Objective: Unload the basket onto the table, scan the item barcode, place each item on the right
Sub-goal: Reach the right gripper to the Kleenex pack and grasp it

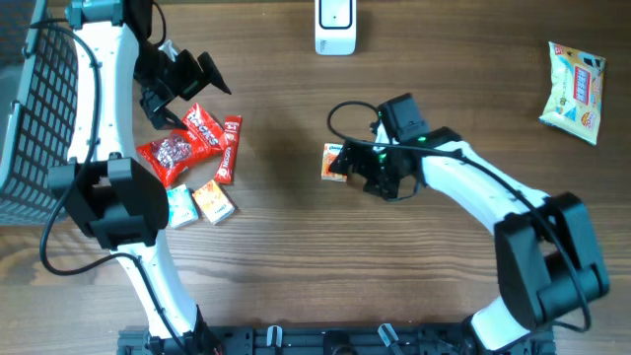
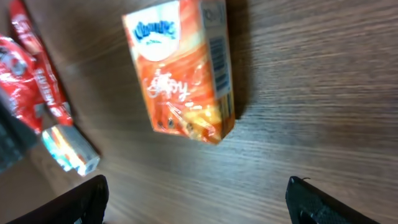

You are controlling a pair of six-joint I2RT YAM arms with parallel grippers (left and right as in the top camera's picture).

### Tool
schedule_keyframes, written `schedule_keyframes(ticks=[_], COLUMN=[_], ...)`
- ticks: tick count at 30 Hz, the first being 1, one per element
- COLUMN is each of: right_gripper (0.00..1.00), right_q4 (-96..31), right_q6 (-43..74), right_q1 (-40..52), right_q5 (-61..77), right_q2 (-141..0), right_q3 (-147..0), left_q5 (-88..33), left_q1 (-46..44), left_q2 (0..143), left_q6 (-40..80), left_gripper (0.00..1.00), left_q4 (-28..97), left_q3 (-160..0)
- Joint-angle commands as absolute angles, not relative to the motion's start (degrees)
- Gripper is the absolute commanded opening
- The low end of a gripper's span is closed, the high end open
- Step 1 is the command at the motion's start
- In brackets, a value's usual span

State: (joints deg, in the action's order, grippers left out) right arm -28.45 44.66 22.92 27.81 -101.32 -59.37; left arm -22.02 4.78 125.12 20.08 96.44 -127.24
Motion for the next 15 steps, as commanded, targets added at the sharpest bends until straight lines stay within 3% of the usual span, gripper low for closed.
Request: schedule_keyframes(ticks=[1,7,15], right_gripper=[0.87,0.72,0.63], right_q4=[-28.0,-26.1,-20.5], right_q6=[46.7,47.4,46.4], right_q1=[23.0,23.1,23.1], right_q5=[24.1,22.5,22.8], right_q2=[-103.4,-105.9,-107.5], right_q3=[-59.5,-59.5,-59.5], left_q5=[-18.7,-18.3,-18.3], left_q1=[4.2,4.2,4.3], left_q2=[124.5,124.5,124.5], left_q6=[19.8,19.8,19.8], left_gripper=[1.00,1.00,1.00], left_q4=[96.5,96.5,96.5], left_q3=[-127.7,-127.7,-127.7])
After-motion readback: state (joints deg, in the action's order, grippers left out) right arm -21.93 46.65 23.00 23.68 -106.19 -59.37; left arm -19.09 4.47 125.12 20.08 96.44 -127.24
